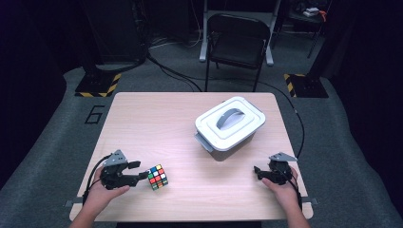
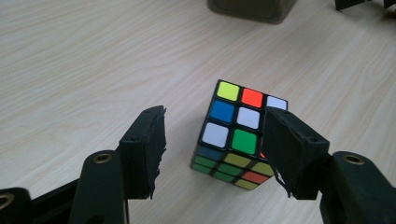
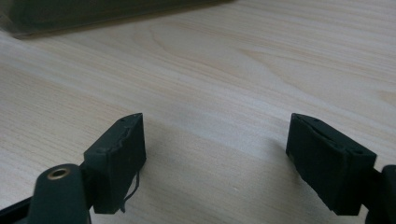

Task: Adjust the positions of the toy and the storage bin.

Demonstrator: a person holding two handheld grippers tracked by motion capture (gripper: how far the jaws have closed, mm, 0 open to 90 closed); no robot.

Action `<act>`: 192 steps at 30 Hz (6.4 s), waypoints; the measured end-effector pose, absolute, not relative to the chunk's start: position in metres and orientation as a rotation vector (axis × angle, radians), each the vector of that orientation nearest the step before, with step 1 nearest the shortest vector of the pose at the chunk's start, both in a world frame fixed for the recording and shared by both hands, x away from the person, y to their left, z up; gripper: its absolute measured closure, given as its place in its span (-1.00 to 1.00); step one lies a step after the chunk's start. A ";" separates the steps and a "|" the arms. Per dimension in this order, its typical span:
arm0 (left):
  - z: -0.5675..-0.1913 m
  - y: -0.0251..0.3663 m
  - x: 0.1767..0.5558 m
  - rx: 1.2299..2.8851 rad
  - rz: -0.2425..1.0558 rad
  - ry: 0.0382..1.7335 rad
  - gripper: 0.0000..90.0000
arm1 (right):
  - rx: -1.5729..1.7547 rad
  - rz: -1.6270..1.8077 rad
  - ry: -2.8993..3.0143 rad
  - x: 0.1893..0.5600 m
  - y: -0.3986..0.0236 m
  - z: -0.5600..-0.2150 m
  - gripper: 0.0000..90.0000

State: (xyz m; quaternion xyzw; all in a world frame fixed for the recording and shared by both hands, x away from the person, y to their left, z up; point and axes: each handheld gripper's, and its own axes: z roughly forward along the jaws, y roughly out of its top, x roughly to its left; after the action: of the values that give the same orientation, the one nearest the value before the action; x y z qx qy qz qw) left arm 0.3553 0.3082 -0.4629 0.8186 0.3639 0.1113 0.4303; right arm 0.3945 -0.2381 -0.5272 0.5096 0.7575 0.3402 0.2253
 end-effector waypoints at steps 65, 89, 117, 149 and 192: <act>-0.490 0.232 0.370 2.298 0.246 0.660 -0.24 | 1.416 0.948 2.082 0.394 -0.238 -0.528 -0.56; -0.488 0.135 0.391 2.289 0.159 0.478 -0.24 | 1.420 0.942 2.106 0.395 -0.240 -0.525 -0.51; -0.493 0.136 0.394 2.288 0.106 0.505 -0.28 | 1.331 0.940 2.181 0.391 -0.229 -0.516 -0.50; -0.478 0.172 0.390 2.237 0.101 0.593 -0.18 | 1.018 1.074 2.416 0.374 -0.183 -0.488 -0.53; -0.485 0.131 0.381 2.267 0.000 0.500 -0.11 | 0.858 1.180 2.528 0.346 -0.140 -0.481 -0.59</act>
State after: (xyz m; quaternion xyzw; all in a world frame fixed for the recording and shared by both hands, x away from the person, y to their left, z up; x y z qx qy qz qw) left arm 0.3814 0.1310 -0.4849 0.8955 0.1975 -0.0001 0.3988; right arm 0.3460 -0.1403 -0.4807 0.2920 0.8608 0.4018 0.1112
